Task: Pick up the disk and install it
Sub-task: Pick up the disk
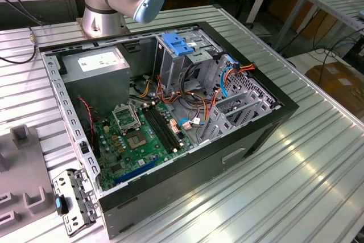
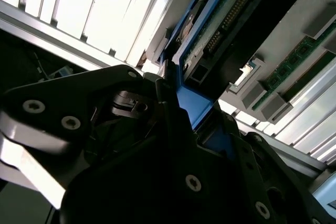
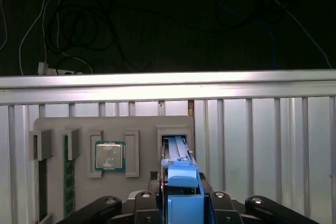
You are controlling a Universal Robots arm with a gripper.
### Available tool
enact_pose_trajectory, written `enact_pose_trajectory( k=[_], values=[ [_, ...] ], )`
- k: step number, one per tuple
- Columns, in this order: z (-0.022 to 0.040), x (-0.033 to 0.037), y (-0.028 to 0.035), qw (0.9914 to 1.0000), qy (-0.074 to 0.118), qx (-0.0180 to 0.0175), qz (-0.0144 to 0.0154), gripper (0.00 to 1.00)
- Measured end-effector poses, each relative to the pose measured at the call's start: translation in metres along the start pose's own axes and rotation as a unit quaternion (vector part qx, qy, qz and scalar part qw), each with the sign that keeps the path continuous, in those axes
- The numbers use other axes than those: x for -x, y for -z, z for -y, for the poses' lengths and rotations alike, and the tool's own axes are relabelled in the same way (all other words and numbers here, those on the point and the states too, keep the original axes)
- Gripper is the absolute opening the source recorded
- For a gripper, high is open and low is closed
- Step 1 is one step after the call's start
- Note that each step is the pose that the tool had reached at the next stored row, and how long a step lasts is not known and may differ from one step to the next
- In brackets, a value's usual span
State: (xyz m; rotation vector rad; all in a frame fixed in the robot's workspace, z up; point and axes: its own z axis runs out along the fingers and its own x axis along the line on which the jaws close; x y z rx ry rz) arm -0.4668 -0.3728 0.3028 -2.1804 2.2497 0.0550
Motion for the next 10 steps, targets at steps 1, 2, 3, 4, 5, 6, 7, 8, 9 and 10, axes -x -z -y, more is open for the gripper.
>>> enact_pose_trajectory(
  k=[1, 2, 3, 4, 5, 6, 7, 8, 9, 10],
  values=[
    [-0.0001, 0.0002, 0.0048, 1.0, 0.0, 0.0, 0.0, 0.37],
    [-0.0002, 0.0003, 0.0114, 1.0, 0.0, 0.0, 0.0, 0.37],
    [-0.0003, 0.0005, 0.0161, 1.0, 0.0, 0.0, 0.0, 0.37],
    [-0.0004, 0.0007, 0.021, 1.0, 0.0, -0.0001, 0.0001, 0.37],
    [-0.0005, 0.0007, 0.0239, 1.0, 0.0, 0.0, 0.0, 0.37],
    [-0.0006, 0.0008, 0.0269, 1.0, 0.0, 0.0, 0.0, 0.37],
    [-0.0006, 0.001, 0.0316, 1.0, 0.0, 0.0, 0.0, 0.37],
    [-0.0007, 0.0011, 0.0355, 1.0, 0.0, 0.0, 0.0, 0.37],
    [-0.0007, 0.0012, 0.038, 1.0, 0.0, 0.0, 0.0, 0.37],
    [-0.0008, 0.0012, 0.0404, 1.0, 0.0, 0.0, -0.0001, 0.37]
  ],
)
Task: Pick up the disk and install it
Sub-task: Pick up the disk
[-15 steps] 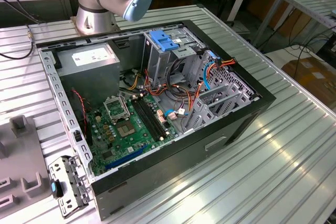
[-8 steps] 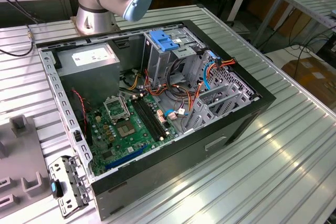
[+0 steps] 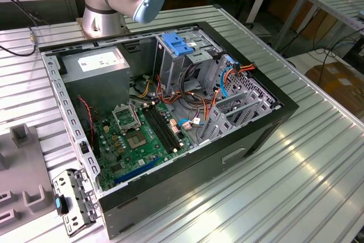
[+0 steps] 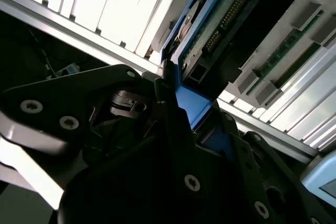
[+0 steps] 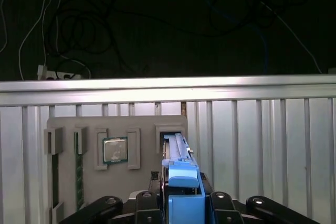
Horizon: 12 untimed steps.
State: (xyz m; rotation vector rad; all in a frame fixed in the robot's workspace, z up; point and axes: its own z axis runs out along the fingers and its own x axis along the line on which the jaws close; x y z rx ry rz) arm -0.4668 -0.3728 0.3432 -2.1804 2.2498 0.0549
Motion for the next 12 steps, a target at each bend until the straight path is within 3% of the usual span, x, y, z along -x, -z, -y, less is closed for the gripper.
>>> enact_pose_trajectory(
  k=[9, 12],
  values=[
    [-0.0005, 0.0007, 0.0251, 1.0, 0.0, 0.0, -0.0012, 0.37],
    [-0.0006, 0.0008, 0.0282, 1.0, 0.0, -0.0002, -0.0015, 0.37]
  ],
)
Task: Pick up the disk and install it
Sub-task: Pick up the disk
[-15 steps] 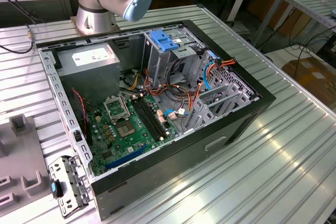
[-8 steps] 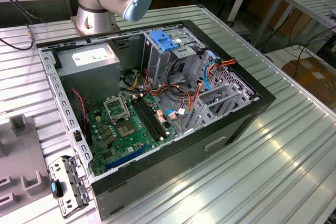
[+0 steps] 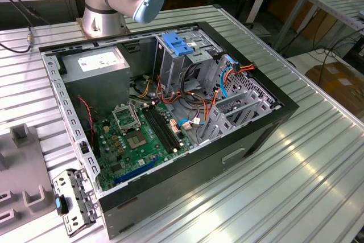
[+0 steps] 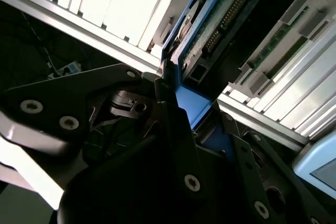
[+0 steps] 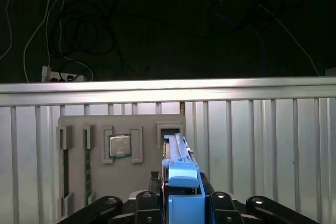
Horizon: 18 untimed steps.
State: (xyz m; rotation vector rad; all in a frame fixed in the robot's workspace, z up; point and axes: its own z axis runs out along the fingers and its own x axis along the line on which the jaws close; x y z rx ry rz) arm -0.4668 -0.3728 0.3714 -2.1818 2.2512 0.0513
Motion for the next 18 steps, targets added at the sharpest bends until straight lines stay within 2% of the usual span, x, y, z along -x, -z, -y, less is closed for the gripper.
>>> enact_pose_trajectory(
  k=[6, 8, 11, 18],
  values=[
    [0.0, 0.0, 0.0013, 1.0, 0.0, 0.0002, -0.0003, 0.37],
    [0.0, 0.0001, 0.0046, 1.0, 0.0, 0.0002, -0.0003, 0.37],
    [-0.0003, 0.0004, 0.0142, 1.0, 0.0, 0.0001, -0.0002, 0.37],
    [-0.0005, 0.0008, 0.0272, 1.0, 0.0, 0.0001, -0.0002, 0.37]
  ],
)
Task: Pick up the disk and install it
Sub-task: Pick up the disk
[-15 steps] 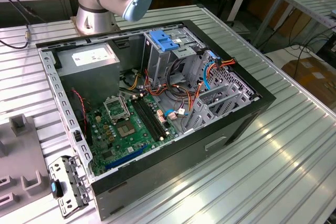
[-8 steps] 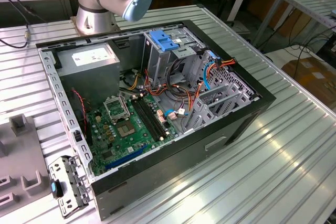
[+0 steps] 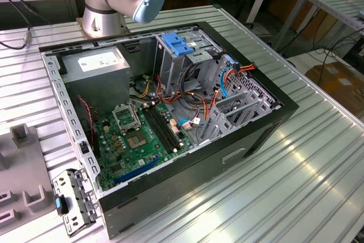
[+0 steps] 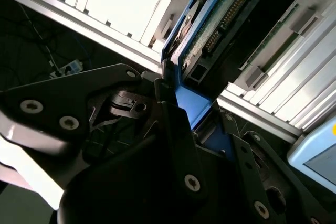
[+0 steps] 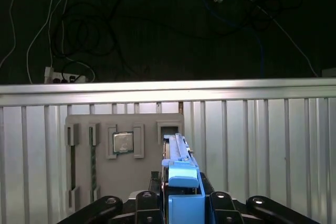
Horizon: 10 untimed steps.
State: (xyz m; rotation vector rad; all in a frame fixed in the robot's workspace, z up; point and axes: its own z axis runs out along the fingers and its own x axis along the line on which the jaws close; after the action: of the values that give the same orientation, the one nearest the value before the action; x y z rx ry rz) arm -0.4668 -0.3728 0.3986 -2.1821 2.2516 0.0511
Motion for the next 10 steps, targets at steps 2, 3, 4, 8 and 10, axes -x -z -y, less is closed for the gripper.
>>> enact_pose_trajectory(
  k=[2, 3, 4, 8, 10],
  values=[
    [-0.0001, 0.0001, 0.0038, 1.0, 0.0, 0.0, 0.0, 0.37],
    [-0.0001, 0.0001, 0.0055, 1.0, 0.0, 0.0, 0.0, 0.37],
    [-0.0002, 0.0002, 0.0084, 1.0, 0.0, 0.0001, 0.0, 0.37],
    [-0.0003, 0.0004, 0.0163, 1.0, 0.0, 0.0, 0.0, 0.37],
    [-0.0004, 0.0005, 0.0208, 1.0, 0.0, 0.0, 0.0, 0.37]
  ],
)
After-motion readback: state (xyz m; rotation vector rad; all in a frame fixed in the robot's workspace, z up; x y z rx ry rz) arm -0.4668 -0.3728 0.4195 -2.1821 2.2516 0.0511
